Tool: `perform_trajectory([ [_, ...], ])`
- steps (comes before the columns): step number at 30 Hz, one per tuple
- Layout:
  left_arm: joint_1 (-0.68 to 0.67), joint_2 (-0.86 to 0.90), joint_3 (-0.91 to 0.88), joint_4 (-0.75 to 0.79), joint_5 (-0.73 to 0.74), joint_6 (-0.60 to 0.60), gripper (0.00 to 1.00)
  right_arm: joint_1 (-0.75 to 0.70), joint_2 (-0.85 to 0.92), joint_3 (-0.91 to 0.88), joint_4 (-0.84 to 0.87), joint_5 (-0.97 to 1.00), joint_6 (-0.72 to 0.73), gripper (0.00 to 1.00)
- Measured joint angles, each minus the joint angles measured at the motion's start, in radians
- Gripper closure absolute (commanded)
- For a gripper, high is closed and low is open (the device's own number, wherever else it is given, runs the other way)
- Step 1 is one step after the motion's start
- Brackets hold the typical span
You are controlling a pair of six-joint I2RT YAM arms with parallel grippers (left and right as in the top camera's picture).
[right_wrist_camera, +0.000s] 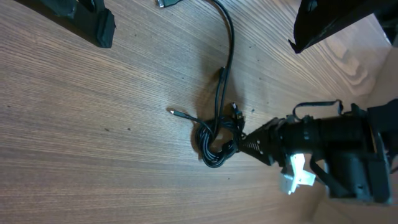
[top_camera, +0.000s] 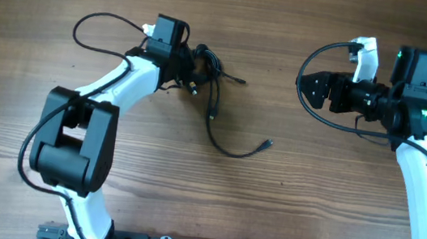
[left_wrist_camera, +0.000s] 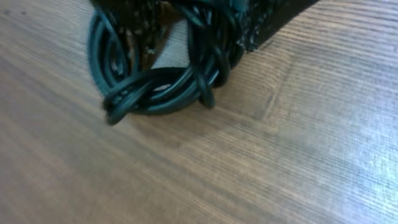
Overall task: Untangle cables
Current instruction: 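Move both grippers forward toward the black cable bundle, then grasp the cable bundle with the left gripper and lift it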
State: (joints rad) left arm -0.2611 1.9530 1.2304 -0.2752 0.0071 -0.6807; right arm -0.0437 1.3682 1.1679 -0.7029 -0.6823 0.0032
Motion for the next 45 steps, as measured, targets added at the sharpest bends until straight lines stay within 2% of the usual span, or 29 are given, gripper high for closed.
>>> perform_trajectory([
  [6,-0.008,0.028,0.000,-0.023,-0.024,-0.007,0.66,0.000,0.000,0.000,0.000,0.022,0.000,0.06],
  [8,-0.012,0.039,0.000,-0.012,-0.032,-0.007,0.73,0.000,0.000,0.000,0.000,0.027,0.000,0.06],
  [10,-0.013,0.064,0.004,0.005,-0.040,-0.013,0.94,0.000,0.000,0.000,0.000,0.030,0.000,0.06],
  [11,-0.013,0.071,0.005,0.008,-0.040,-0.014,0.96,0.000,0.000,0.000,0.000,0.030,0.000,0.06],
  [13,-0.016,0.070,0.016,0.014,-0.044,-0.014,0.96,0.000,0.001,0.000,0.000,0.032,0.000,0.08],
  [14,-0.017,0.070,0.022,0.019,-0.043,-0.013,0.96,0.000,0.001,0.000,0.000,0.032,0.000,0.11],
  [15,-0.018,0.071,0.022,0.020,-0.042,-0.013,0.96,0.000,0.001,0.000,0.000,0.032,0.000,0.19],
  [17,-0.018,0.070,0.022,0.021,-0.032,-0.013,0.96,0.000,0.001,0.000,0.000,0.033,0.005,0.24],
  [22,-0.019,0.032,0.018,-0.011,0.120,0.060,0.96,0.000,0.001,0.000,0.001,0.033,0.003,0.25],
  [24,-0.019,-0.060,0.012,-0.069,0.229,0.115,0.96,0.000,0.001,0.000,0.007,0.029,0.003,0.27],
  [29,-0.019,-0.306,0.011,-0.145,0.377,0.173,0.96,0.000,0.001,0.000,0.027,-0.033,0.004,0.30],
  [32,-0.019,-0.377,0.011,-0.213,0.442,0.184,0.96,0.000,0.000,0.000,0.021,-0.073,0.013,0.30],
  [37,-0.019,-0.393,0.011,-0.280,0.553,0.192,0.96,0.000,-0.027,0.000,-0.016,-0.111,-0.002,0.30],
  [45,-0.019,-0.393,0.011,-0.365,0.620,0.224,0.96,0.000,-0.140,0.000,-0.067,-0.126,-0.043,0.30],
])
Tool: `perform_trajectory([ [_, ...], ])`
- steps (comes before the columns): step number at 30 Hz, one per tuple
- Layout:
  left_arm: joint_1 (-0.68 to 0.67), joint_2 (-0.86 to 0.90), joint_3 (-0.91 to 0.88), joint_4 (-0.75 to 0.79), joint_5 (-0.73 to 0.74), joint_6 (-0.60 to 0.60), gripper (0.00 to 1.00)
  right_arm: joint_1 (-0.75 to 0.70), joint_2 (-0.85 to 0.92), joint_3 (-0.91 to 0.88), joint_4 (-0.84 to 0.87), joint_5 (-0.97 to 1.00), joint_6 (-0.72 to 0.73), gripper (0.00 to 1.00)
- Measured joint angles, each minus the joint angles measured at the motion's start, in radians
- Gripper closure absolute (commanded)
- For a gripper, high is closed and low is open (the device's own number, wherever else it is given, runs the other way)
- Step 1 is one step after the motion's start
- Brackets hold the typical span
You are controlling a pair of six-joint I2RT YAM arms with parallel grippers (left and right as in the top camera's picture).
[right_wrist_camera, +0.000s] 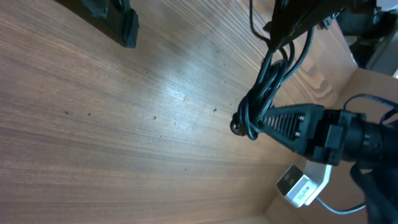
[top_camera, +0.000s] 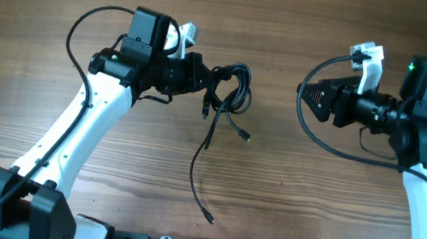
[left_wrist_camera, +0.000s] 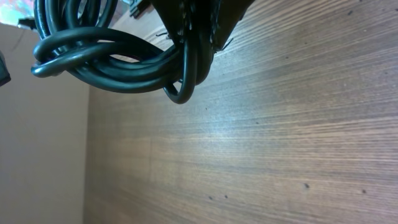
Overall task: Untangle cables
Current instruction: 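Grasp the cable bundle with the left gripper and lift it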
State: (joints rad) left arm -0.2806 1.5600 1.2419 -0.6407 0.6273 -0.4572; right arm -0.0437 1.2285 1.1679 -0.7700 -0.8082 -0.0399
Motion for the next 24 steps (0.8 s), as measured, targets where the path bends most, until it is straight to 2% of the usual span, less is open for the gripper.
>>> perform_trajectory([
  [11,0.000,0.000,0.000,-0.037,0.042,0.014,0.96,0.000,-0.004,0.000,-0.038,0.000,-0.069,0.30],
  [24,0.000,-0.001,0.000,-0.116,0.122,0.130,0.96,0.076,-0.004,0.000,-0.038,0.001,-0.106,0.30],
])
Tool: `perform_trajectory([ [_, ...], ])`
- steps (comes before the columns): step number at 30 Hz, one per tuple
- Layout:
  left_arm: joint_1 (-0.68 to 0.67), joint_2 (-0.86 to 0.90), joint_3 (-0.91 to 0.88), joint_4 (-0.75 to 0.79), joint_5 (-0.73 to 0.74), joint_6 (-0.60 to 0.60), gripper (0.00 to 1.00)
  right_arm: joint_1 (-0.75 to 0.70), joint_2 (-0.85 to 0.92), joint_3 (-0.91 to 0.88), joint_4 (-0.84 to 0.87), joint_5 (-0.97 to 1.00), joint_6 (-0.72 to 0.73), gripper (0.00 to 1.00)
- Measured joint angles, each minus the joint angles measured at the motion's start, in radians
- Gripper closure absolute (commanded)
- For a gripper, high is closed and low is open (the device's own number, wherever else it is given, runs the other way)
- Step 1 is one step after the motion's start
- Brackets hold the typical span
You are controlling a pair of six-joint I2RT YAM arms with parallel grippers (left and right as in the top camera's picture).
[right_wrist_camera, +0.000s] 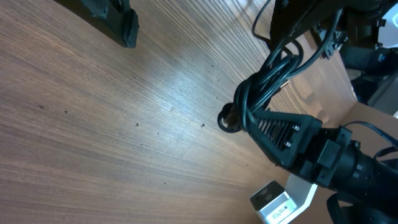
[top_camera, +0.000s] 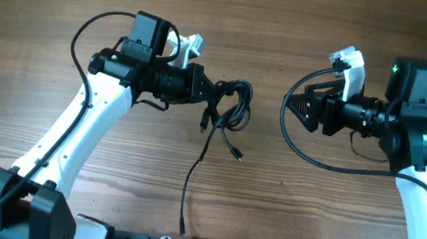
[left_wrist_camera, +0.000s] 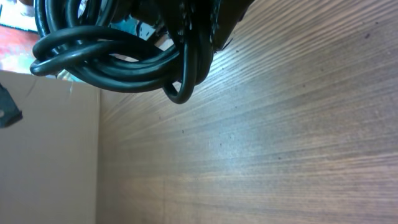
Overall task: Untangle cables
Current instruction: 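Grasp the cable bundle with the left gripper and lift it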
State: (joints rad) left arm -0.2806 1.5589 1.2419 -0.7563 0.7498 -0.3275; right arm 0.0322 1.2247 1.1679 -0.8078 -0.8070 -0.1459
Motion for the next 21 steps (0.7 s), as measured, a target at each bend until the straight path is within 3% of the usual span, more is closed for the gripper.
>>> perform_trajectory([
  [16,0.000,-0.002,0.000,-0.162,0.034,0.174,0.96,0.000,0.002,0.000,0.048,0.068,-0.063,0.26],
  [21,0.000,-0.002,0.000,-0.199,0.037,0.205,0.96,0.068,0.064,0.000,0.117,0.078,-0.069,0.26],
])
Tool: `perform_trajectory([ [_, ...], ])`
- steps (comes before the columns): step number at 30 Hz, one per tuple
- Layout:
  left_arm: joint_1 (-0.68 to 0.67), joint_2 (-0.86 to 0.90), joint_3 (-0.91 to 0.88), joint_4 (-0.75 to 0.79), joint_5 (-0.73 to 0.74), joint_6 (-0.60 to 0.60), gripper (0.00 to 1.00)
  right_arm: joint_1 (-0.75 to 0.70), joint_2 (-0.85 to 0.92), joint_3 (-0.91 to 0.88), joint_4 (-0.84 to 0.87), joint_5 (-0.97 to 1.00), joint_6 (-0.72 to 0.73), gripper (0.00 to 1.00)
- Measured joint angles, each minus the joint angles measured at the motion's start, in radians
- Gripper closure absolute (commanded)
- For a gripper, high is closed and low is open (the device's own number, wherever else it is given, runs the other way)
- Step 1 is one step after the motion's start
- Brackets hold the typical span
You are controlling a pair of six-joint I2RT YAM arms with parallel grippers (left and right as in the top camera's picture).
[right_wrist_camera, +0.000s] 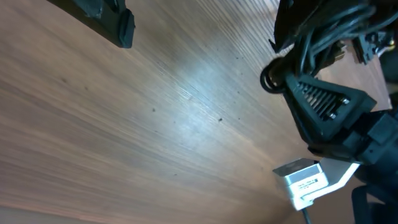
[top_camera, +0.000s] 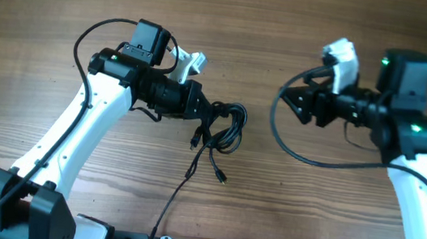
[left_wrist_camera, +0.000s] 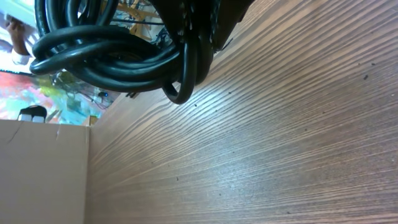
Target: Untangle cables
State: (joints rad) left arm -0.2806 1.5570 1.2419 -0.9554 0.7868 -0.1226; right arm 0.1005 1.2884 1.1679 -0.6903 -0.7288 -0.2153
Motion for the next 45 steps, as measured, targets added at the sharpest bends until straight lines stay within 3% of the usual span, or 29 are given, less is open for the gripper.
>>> perform_trajectory([
  [5,0.000,0.000,0.000,-0.003,-0.079,0.017,0.96,0.159,0.064,0.000,0.103,0.003,0.016,0.26],
  [9,0.000,0.000,0.000,0.001,-0.230,0.018,0.96,0.290,0.105,0.000,0.145,0.067,0.039,0.27],
  [15,0.000,0.000,0.000,0.059,-0.373,0.021,0.96,0.360,0.138,0.000,0.181,0.145,0.057,0.30],
  [22,0.000,-0.012,0.000,0.052,-0.359,0.084,0.96,0.401,0.200,0.000,0.227,0.192,0.057,0.33],
  [30,0.000,-0.031,0.000,0.035,-0.315,0.123,0.96,0.402,0.277,0.000,0.262,0.170,0.061,0.50],
  [39,0.000,-0.032,0.000,0.046,-0.314,0.126,0.96,0.403,0.284,0.000,0.164,0.110,0.061,0.52],
  [42,-0.001,-0.032,0.000,0.047,-0.314,0.129,0.96,0.403,0.284,0.000,0.140,0.109,0.060,0.71],
  [43,-0.001,-0.032,0.000,0.048,-0.314,0.129,0.96,0.404,0.284,0.000,0.137,0.109,0.063,0.83],
  [45,-0.001,-0.032,0.000,0.051,-0.314,0.129,0.96,0.405,0.285,0.000,0.152,0.118,0.072,0.92],
])
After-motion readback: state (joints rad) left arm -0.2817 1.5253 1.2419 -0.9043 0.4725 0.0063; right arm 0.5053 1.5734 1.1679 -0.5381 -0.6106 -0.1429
